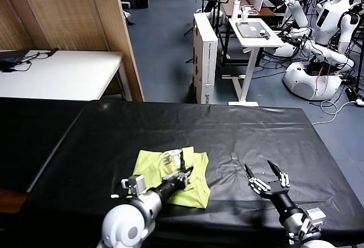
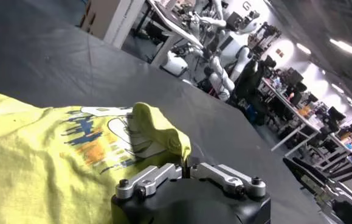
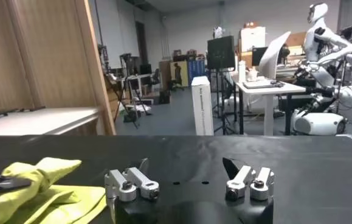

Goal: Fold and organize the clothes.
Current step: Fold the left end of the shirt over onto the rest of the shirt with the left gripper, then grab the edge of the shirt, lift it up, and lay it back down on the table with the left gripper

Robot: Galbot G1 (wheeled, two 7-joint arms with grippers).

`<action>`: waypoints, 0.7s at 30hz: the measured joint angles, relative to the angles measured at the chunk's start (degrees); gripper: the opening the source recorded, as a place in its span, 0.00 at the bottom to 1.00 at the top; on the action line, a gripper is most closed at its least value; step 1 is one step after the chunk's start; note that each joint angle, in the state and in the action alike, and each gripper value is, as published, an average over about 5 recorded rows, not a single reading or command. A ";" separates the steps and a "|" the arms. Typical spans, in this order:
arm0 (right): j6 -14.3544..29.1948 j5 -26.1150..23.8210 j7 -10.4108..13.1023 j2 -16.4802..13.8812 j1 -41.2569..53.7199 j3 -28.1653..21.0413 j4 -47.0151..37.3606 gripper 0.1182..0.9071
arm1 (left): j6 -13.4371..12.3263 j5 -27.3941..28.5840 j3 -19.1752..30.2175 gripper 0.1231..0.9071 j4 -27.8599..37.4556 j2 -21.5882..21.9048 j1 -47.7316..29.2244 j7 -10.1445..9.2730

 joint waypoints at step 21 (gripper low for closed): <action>-2.36 -11.56 -6.11 -11.62 2.38 -13.35 2.43 1.00 | -7.69 8.31 -9.91 1.00 -5.51 5.68 2.88 0.97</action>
